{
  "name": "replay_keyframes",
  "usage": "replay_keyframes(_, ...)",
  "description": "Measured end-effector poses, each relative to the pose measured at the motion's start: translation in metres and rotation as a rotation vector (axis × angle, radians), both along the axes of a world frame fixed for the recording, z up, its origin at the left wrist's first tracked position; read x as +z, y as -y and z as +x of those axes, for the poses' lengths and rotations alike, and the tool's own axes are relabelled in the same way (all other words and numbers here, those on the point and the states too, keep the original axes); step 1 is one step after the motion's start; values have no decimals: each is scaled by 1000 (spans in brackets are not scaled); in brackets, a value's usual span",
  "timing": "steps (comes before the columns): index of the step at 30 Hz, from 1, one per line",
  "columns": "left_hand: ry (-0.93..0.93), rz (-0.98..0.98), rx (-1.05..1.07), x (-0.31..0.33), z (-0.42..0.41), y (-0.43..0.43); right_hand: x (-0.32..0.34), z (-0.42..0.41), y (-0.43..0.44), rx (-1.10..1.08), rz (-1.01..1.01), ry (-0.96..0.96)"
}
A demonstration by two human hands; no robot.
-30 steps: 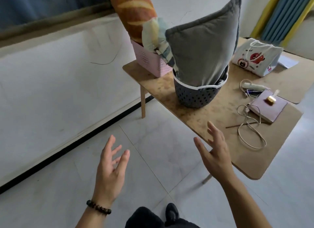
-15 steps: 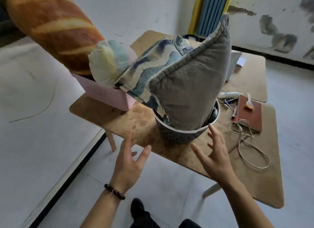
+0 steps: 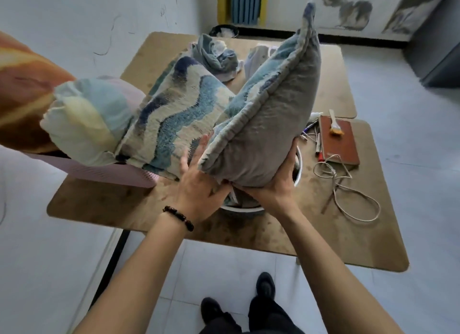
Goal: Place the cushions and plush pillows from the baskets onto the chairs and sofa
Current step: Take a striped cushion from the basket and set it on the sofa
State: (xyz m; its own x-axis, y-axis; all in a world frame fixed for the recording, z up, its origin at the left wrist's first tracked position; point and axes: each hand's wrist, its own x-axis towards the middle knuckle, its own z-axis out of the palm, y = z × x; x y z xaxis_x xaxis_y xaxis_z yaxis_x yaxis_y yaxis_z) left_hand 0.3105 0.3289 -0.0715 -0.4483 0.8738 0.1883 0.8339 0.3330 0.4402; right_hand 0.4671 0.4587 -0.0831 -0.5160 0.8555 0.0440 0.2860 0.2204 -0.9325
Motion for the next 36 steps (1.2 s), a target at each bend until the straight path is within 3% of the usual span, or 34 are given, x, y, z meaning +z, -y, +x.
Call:
replay_keyframes(9, -271, -494, 39, -19, 13, -31, 11, 29, -45, -7, -194, -300)
replay_keyframes(15, -317, -573, 155, -12, 35, -46, 41, 30, -60, 38, -232, -412)
replay_keyframes(20, -319, -606, 200, -12, 40, -52, 47, 28, -69, 131, -178, -380)
replay_keyframes(24, -328, -606, 170, -19, 55, -62, 32, 34, -85, 265, -87, -193)
replay_keyframes(28, -306, -513, 175, -31, 53, -60, 2, 42, -82, 194, -47, -69)
replay_keyframes(31, -310, -564, 184, -27, 52, -59, -5, 37, -76, 171, 23, 104)
replay_keyframes(36, -354, -578, 96, -16, 56, -53, -1, 14, -80, 157, -168, 91)
